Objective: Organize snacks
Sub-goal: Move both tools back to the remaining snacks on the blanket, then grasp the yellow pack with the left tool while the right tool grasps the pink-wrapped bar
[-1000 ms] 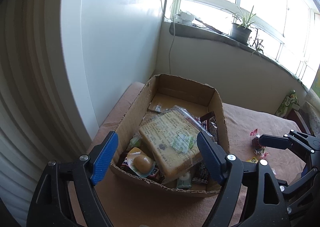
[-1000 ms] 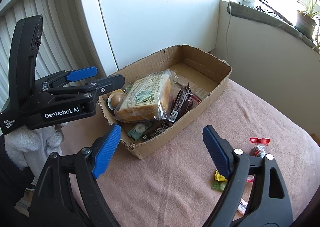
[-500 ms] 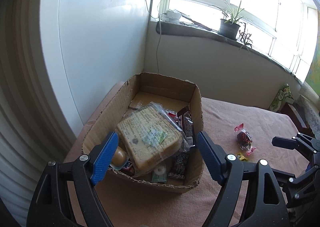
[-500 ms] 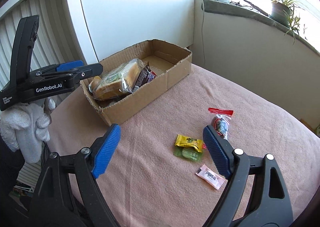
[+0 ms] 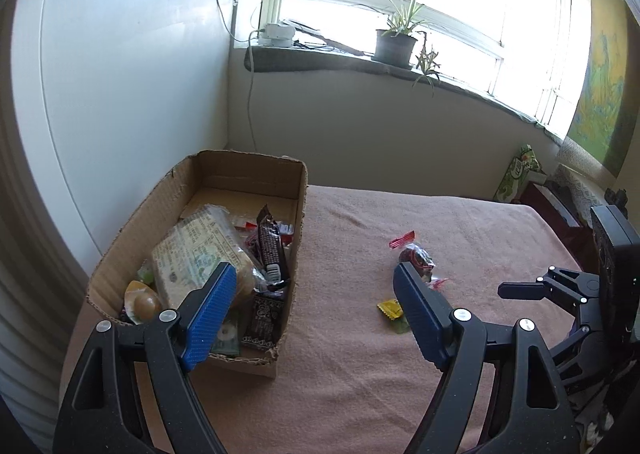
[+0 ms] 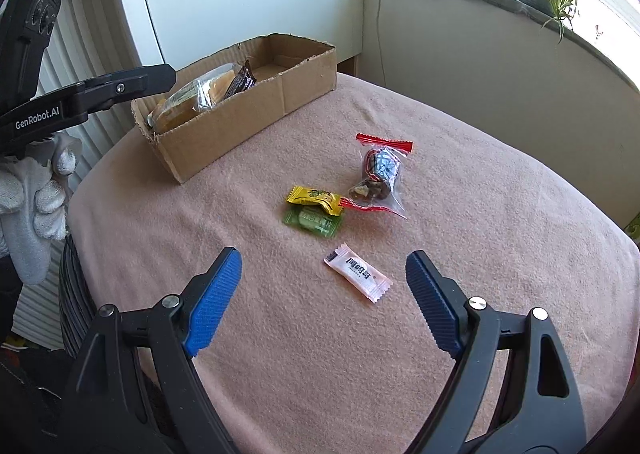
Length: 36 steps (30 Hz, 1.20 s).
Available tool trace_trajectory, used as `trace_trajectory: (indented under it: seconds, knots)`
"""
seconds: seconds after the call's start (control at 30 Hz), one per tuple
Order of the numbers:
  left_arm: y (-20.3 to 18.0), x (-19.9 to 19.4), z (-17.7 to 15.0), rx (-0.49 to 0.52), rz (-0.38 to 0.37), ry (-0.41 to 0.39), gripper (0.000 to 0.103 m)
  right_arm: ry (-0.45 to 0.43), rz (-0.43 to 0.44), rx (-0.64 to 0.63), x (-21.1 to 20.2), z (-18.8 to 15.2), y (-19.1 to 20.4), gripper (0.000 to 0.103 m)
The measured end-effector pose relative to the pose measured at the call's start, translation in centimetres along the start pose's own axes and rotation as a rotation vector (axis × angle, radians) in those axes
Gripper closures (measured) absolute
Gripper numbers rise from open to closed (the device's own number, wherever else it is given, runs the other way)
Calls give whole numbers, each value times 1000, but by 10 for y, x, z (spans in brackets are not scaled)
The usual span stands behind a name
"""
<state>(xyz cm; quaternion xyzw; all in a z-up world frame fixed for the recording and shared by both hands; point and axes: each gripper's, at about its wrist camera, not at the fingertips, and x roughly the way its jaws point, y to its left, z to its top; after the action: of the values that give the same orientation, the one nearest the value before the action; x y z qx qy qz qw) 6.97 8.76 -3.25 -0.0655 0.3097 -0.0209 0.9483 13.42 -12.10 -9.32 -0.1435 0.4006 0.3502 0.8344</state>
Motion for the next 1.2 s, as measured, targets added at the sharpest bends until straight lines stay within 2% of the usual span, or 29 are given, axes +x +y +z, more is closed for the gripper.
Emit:
trace_trajectory:
  seconds: [0.07,0.1,0.23,0.33,0.43,0.53,0.73,0.83,1.0,1.07,1.1,1.2]
  knots:
    - [-13,2,-1,39,-30,7,26,12,13,1,4,-3,-5,16]
    - [-20,4,-1,57,-47,17,33,19,16,1,7,-3,-8,17]
    - [-43,21,-6,107,-137,81,47,47,33,-10,19,-4,-14,33]
    - [-56,39,-11,136,-183,139,54,64,42,-12,27,-5,-20,36]
    - [-65,60,-16,174,-184,193,58,77,66,-2,33,-6,-27,46]
    - [-73,78,-22,203,-192,239,60,81,70,-5,38,-6,-31,46]
    - [-79,108,-28,267,-156,298,63,97,79,-21,51,-6,-37,47]
    - [-74,119,-30,253,-145,317,63,101,80,-26,55,-6,-39,47]
    - [-70,127,-27,246,-173,323,63,100,83,-24,60,-3,-40,53]
    - [-71,127,-27,241,-180,318,69,102,69,-36,61,-2,-39,62]
    - [-72,126,-28,250,-180,315,78,103,63,-41,61,-2,-38,65]
    - [-70,124,-29,251,-178,307,90,104,57,-47,61,-4,-36,78]
